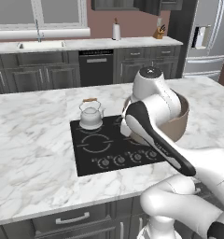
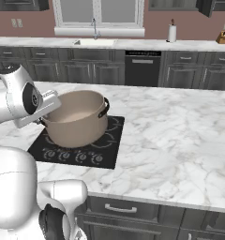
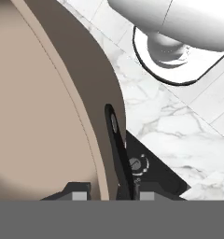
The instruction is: Pick the kettle from the cabinet and place it on a stove burner. Then pick the pot from the counter and place it on another stove burner. Finally, turn both burners on.
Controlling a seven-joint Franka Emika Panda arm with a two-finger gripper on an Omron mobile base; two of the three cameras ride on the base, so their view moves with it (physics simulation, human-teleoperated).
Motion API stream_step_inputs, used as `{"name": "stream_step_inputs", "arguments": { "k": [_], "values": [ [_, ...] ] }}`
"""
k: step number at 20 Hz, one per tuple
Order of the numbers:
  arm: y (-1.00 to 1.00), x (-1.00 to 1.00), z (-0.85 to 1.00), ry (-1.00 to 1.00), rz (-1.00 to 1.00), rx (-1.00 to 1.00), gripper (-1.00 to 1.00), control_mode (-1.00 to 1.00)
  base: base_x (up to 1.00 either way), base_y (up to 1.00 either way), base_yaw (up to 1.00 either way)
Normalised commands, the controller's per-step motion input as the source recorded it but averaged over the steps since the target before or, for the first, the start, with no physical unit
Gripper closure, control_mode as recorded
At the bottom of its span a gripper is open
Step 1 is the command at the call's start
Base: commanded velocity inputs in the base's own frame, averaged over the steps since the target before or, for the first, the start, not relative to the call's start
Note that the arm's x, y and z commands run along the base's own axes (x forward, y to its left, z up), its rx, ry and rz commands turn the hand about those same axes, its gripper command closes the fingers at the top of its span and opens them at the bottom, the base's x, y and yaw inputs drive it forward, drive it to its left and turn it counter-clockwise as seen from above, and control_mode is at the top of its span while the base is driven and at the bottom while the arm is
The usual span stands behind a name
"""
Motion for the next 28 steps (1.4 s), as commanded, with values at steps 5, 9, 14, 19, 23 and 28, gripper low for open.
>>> {"name": "stream_step_inputs", "arguments": {
  "k": [5, 9, 14, 19, 23, 28],
  "values": [
    [-0.37, 0.45, 0.0, -0.04, 0.11, 0.01, 1.0, -1.0, 0.0, 0.0, 0.0],
    [-0.22, 0.51, 0.0, -0.01, 0.13, 0.02, 1.0, -1.0, 0.0, 0.0, 0.0],
    [-0.05, 0.52, 0.0, 0.0, 0.17, 0.03, 1.0, -1.0, 0.0, 0.0, 0.0],
    [-0.17, 0.46, 0.0, 0.0, 0.1, 0.04, 1.0, -1.0, 0.0, 0.0, 0.0],
    [-0.26, 0.3, -0.1, 0.0, 0.02, 0.0, 1.0, -1.0, 0.0, 0.0, 0.0],
    [-0.03, 0.37, -0.26, 0.0, 0.0, -0.1, 1.0, -1.0, 0.0, 0.0, 0.0]
  ]
}}
